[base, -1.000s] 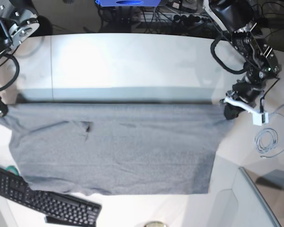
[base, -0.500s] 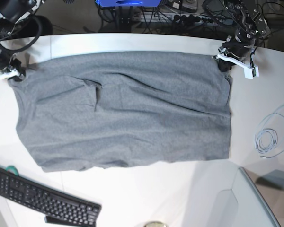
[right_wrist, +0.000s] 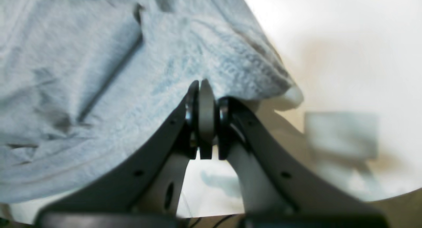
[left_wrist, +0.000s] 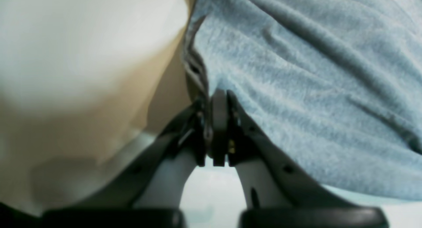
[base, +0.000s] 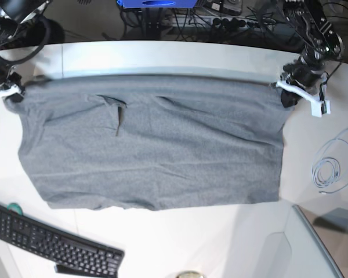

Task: Layout the t-shirt on the table in an organized manner, then fold the t-shirt properly
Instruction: 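Lift the folded edge with both grippers and pull it back, unfolding the shirt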

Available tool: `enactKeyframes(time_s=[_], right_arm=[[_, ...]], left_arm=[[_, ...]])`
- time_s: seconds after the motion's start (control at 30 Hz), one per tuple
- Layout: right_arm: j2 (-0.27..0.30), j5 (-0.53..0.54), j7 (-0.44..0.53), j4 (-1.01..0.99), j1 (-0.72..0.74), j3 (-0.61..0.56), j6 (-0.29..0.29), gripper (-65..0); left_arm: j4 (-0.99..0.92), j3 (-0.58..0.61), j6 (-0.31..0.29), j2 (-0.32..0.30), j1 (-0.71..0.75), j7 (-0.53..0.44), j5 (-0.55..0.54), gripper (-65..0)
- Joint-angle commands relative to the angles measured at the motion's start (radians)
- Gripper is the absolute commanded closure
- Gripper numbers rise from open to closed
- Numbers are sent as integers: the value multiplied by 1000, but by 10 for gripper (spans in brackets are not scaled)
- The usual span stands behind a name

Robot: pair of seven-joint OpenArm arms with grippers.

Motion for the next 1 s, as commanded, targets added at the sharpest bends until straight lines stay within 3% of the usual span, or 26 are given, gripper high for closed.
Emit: enactKeyframes(time_s=[0.0,0.13,0.23,0.33,0.43,0.53,0.67,0.87,0.97], right_arm=[[25,31,16,38,45,-18,4,-6],[80,31,-55,63,152,-77,-13,-6],[123,35,-92,63,232,-126,-113,-6],[158,32,-90,55,319,-198,-151,-6],[203,31,-90,12,421,-271,-154,-6],[252,31,-86,-75,530,-359,-202,-6],[319,31,26,-225,651,-462,-217,-6],[427,31,224,-505,866,-643,-219,-6],[474,31,270,-574,973,-687,-219,-6]], left_arm=[[40,1,-2,-34,-48,-12,-25,0],[83,6,57,-68,-195,100,-25,0],[89,80,92,-116,-298,160,-25,0],[77,166,133,-142,-387,171,-25,0],[35,247,193,-148,-492,171,-25,0],[-49,334,235,-172,-602,168,-25,0],[-204,417,239,-177,-751,163,-25,0],[-456,506,319,-177,-949,7,-25,0],[-551,514,337,-174,-1052,-30,-30,0]])
